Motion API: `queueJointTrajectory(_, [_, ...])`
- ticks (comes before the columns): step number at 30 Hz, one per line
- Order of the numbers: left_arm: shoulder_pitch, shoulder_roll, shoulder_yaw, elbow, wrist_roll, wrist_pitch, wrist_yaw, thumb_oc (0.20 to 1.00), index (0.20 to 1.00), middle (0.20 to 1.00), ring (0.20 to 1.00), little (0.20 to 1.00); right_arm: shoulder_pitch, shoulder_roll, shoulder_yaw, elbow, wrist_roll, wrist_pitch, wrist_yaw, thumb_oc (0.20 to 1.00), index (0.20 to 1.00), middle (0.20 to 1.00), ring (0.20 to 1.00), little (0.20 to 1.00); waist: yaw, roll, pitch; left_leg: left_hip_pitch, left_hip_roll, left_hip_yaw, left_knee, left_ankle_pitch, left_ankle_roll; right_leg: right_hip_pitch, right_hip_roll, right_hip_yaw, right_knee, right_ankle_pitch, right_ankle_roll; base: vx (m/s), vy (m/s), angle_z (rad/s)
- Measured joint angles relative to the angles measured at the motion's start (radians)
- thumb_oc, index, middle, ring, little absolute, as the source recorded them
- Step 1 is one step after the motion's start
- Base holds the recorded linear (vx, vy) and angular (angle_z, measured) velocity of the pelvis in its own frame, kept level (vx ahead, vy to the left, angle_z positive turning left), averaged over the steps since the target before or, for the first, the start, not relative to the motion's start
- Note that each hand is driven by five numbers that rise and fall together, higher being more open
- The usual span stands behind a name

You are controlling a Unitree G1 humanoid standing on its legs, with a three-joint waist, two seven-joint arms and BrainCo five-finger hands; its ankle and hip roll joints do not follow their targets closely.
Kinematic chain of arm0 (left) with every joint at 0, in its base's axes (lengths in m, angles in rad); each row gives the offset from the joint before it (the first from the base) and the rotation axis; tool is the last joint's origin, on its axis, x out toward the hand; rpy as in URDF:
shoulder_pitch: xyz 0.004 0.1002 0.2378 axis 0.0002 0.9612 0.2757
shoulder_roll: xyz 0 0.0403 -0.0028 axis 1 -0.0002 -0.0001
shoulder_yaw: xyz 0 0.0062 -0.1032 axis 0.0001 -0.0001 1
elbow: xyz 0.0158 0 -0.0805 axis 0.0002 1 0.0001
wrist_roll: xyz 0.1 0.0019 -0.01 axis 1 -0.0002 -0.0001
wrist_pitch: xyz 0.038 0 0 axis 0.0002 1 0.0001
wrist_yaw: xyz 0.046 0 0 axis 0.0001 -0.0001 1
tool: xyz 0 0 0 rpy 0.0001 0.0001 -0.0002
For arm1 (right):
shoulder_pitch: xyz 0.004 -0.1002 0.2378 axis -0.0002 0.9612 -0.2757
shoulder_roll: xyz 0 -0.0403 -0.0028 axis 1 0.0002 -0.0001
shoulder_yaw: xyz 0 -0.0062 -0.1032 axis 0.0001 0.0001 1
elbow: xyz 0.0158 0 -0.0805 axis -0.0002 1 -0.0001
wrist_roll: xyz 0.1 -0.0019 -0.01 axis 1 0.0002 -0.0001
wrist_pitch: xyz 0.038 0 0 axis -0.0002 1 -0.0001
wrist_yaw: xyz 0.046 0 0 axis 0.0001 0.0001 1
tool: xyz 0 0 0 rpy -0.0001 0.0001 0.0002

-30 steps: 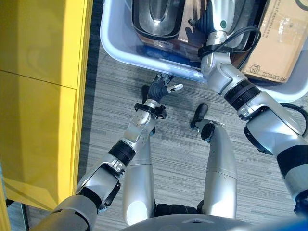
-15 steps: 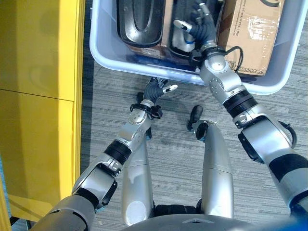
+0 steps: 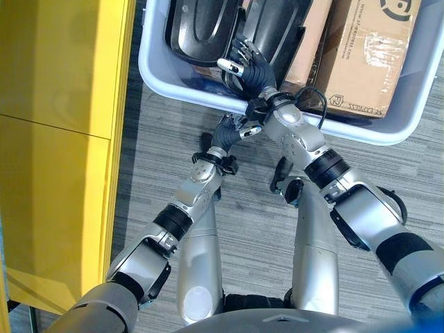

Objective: Move parts from the plastic box to the shelf.

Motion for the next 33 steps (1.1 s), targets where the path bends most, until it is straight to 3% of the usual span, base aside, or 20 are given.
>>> queueJointTrajectory(4, [-0.006,-0.002,-0.006,0.000,-0.001,-0.003,0.000,1.000,1.000,1.000,1.000,1.000,-0.001,-0.026,0.001,0.007,-0.187,-0.094,-0.163,1.000,1.000,1.000,1.000,1.000,0.004,0.002,0.001,-0.002,-0.003,-0.006,-0.001,0.002,-0.003,0.000,-0.008,-0.007,0.005,-0.006,-0.001,0.00,0.034,0.06])
queueJointTrajectory(8, [-0.010,-0.013,-0.017,0.000,-0.001,-0.008,0.005,1.000,1.000,1.000,1.000,1.000,-0.003,-0.102,-0.083,-0.062,-0.532,-0.226,-0.384,1.000,1.000,1.000,1.000,1.000,-0.002,0.003,0.002,-0.009,-0.006,-0.004,0.003,0.001,-0.005,-0.003,-0.008,-0.005,0.003,-0.005,0.002,-0.02,0.069,0.00])
queueJointTrajectory(9, [-0.008,-0.017,-0.024,0.000,-0.001,-0.013,0.019,1.000,1.000,1.000,1.000,1.000,-0.004,-0.135,-0.111,-0.162,-0.694,-0.249,-0.476,1.000,1.000,1.000,1.000,1.000,-0.007,0.004,0.002,-0.009,-0.006,0.006,0.003,-0.001,-0.005,-0.010,-0.006,0.007,0.001,-0.003,0.006,-0.02,0.126,-0.10])
queueJointTrajectory(11, [0.002,-0.029,-0.022,0.000,0.000,-0.021,0.028,1.000,1.000,1.000,1.000,1.000,-0.007,-0.154,-0.110,-0.284,-0.866,-0.252,-0.560,1.000,1.000,1.000,1.000,1.000,-0.020,0.008,0.004,-0.008,-0.006,0.014,0.004,-0.004,-0.003,-0.014,-0.006,0.016,-0.001,-0.001,0.008,-0.02,0.153,-0.11])
queueJointTrajectory(12, [0.011,-0.046,-0.025,0.000,0.000,-0.023,0.049,1.000,1.000,1.000,1.000,1.000,-0.025,-0.152,-0.107,-0.359,-1.036,-0.255,-0.612,1.000,1.000,1.000,1.000,1.000,-0.038,0.014,0.006,-0.004,-0.007,0.023,0.006,-0.008,0.001,-0.015,-0.004,0.026,-0.005,0.002,0.012,-0.02,0.145,-0.11])
queueJointTrajectory(15, [0.019,-0.072,-0.025,0.000,0.000,-0.030,0.061,1.000,1.000,1.000,1.000,1.000,-0.051,-0.144,-0.085,-0.388,-1.174,-0.247,-0.635,1.000,1.000,1.000,1.000,1.000,-0.045,0.021,0.005,0.008,-0.007,0.047,0.002,-0.013,0.005,-0.017,-0.002,0.048,-0.008,0.006,0.018,0.00,0.097,-0.12])
queueJointTrajectory(20, [0.031,-0.074,-0.026,0.000,0.000,-0.050,0.061,1.000,1.000,1.000,1.000,1.000,-0.059,-0.139,-0.058,-0.410,-1.218,-0.177,-0.659,1.000,1.000,1.000,1.000,1.000,-0.047,0.023,0.005,0.019,-0.002,0.060,-0.003,-0.015,0.006,-0.017,0.003,0.062,-0.011,0.006,0.018,0.00,0.077,-0.07])
queueJointTrajectory(24, [0.062,-0.079,-0.016,-0.025,0.000,-0.071,0.082,1.000,1.000,1.000,1.000,1.000,0.111,-0.123,-0.125,-0.457,-0.992,-0.118,-0.682,1.000,1.000,1.000,1.000,1.000,-0.072,0.025,0.005,0.028,-0.002,0.085,-0.013,-0.020,0.010,-0.017,0.008,0.082,-0.034,0.021,0.031,-0.01,0.101,-0.10])
queueJointTrajectory(27, [0.086,-0.085,-0.002,-0.058,0.001,-0.072,0.117,1.000,1.000,1.000,1.000,1.000,0.225,-0.105,-0.110,-0.447,-0.910,-0.101,-0.664,1.000,1.000,1.000,1.000,1.000,-0.098,0.026,0.006,0.039,-0.004,0.115,-0.026,-0.022,0.014,-0.022,0.010,0.107,-0.048,0.034,0.041,-0.02,0.092,-0.15])
queueJointTrajectory(33, [0.086,-0.121,0.021,-0.059,0.002,-0.072,0.176,1.000,1.000,1.000,1.000,1.000,0.244,-0.101,-0.121,-0.355,-0.833,-0.153,-0.618,1.000,1.000,1.000,1.000,1.000,-0.140,0.029,0.006,0.054,-0.001,0.144,-0.047,-0.020,0.020,-0.028,0.017,0.132,-0.071,0.046,0.054,-0.01,0.054,-0.10])
